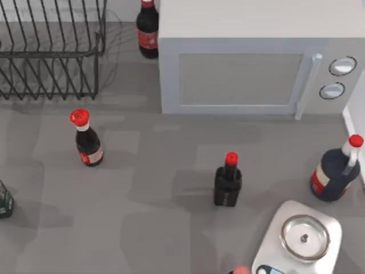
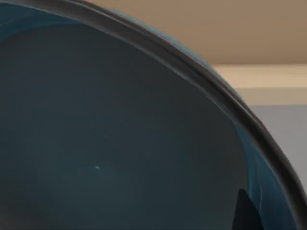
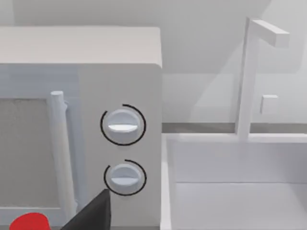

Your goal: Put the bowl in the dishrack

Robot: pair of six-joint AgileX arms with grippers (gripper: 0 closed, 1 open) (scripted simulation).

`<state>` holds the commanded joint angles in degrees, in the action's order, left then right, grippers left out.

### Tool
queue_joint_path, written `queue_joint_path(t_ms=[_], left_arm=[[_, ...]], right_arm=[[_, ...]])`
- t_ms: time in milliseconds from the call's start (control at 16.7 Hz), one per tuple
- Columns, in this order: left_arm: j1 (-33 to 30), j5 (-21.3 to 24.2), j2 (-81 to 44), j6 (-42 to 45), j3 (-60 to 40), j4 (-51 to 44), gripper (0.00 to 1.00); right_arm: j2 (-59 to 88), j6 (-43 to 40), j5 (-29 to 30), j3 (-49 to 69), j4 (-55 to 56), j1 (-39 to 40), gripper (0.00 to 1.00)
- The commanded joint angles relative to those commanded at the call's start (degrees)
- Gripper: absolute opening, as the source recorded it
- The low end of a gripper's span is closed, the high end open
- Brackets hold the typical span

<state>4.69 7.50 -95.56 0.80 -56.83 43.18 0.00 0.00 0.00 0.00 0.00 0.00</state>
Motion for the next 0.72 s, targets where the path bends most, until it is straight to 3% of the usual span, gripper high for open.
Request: queue_joint_path(t_ms=[480,720], left_arm=[[-0.87,-1.45,-5.02,0.1,3.91,4.4,0.0],[-0.87,-1.45,-5.02,0.1,3.91,4.4,0.3]], right_arm=[[0.0,0.0,0.0,0.0,0.0,0.0,1.0],[0.0,0.0,0.0,0.0,0.0,0.0,1.0]])
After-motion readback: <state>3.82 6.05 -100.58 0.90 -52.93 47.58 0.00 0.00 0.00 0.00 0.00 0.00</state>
